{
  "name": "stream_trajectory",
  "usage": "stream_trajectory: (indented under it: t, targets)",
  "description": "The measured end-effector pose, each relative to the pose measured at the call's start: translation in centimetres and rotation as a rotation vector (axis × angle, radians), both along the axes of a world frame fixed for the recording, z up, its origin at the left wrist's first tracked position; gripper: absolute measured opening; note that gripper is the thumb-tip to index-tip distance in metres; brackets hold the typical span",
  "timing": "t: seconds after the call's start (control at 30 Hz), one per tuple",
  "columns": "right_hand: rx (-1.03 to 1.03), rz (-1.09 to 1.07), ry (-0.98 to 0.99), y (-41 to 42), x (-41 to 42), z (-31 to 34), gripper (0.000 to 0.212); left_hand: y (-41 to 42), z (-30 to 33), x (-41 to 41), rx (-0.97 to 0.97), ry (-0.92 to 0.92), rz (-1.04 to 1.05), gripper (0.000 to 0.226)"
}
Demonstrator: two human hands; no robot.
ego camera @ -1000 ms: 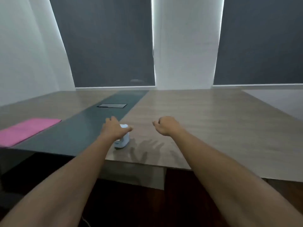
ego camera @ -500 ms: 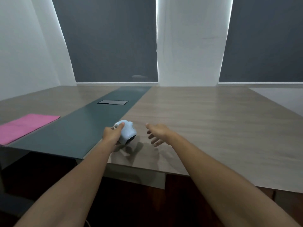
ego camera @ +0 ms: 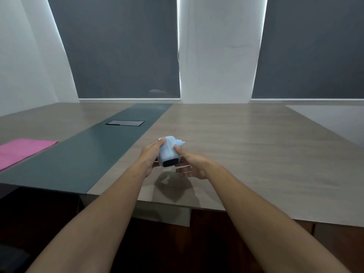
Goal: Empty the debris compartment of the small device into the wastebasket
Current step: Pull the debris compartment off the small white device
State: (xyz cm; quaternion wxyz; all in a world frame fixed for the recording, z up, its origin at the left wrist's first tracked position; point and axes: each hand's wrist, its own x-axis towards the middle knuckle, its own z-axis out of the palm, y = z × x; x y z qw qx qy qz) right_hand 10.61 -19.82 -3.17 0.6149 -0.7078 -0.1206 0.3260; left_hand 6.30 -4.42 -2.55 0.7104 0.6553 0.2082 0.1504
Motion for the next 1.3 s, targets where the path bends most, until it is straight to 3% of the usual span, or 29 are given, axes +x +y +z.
stream_trajectory:
  t: [0.23,0.47,0.57,0.7,0.8,1.03,1.17,1.3]
  targets:
    - [0.105,-0.100,0.000,-3.8,1.1,0.3,0.059,-3.0,0.7,1.7,0.022,-0.033,-0.101,0.032]
    - [0.364,-0.312,0.145,-8.5,3.1,-0.7,0.024,-4.9,0.0,3.6,0.024,-0.030,-0.185,0.042]
    - [0.382,-0.415,0.108,-10.7,3.9,-1.1,0.018,-4.9,-0.7,4.3,0.058,-0.032,-0.187,0.047]
    - [0.312,-0.518,0.043,-12.6,4.2,-1.7,0.027,-5.7,-1.4,4.6,0.138,-0.082,-0.097,0.047]
    - [0.329,-0.520,0.036,-13.9,3.8,-2.1,0.031,-6.9,-2.0,4.7,0.280,-0.125,-0.042,0.061]
    - [0.340,-0.513,-0.031,-16.4,2.6,-2.2,0.045,-8.2,-3.1,4.0,0.464,-0.094,0.053,0.060]
    - [0.359,-0.535,-0.050,-18.3,1.4,-1.7,0.049,-9.4,-1.9,3.2,0.605,-0.060,0.078,0.075]
    - [0.388,-0.576,-0.108,-21.1,-0.7,-0.3,0.042,-11.9,0.5,2.8,0.883,-0.139,0.130,0.061]
